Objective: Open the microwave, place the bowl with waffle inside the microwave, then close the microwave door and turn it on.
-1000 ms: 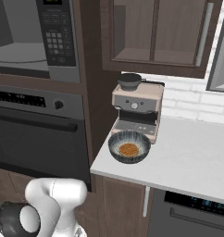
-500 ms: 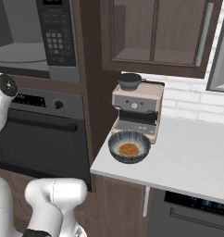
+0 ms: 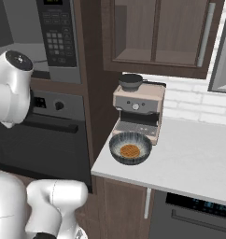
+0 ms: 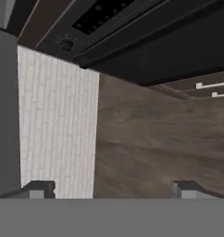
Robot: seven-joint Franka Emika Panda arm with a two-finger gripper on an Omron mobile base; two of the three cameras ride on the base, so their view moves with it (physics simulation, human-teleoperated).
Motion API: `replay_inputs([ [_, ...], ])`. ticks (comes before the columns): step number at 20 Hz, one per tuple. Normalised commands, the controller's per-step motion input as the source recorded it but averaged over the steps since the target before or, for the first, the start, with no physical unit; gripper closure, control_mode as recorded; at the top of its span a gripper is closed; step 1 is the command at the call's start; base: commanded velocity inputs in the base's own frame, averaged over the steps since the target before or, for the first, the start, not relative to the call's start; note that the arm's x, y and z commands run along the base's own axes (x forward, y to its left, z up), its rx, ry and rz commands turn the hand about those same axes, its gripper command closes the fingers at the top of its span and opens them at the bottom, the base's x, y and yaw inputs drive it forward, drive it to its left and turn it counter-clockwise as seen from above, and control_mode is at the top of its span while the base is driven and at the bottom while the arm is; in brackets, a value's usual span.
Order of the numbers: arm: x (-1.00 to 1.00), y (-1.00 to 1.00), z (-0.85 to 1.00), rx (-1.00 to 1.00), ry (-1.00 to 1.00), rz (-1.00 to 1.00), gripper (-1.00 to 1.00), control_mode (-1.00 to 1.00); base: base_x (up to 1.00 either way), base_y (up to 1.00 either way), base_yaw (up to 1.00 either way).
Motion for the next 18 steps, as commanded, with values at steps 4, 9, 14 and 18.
replay_inputs([
  [4, -0.03, -1.00, -0.43, -0.22, -0.07, -0.10, -1.00, -1.00, 0.00, 0.00, 0.00],
  [9, -0.12, -1.00, -0.56, -0.10, -0.13, -0.21, -1.00, -1.00, 0.00, 0.00, 0.00],
  [14, -0.18, -1.00, -0.57, -0.05, -0.21, -0.24, -1.00, -1.00, 0.00, 0.00, 0.00],
  [18, 0.01, -1.00, -0.29, 0.01, -0.10, -0.27, -1.00, -1.00, 0.00, 0.00, 0.00],
])
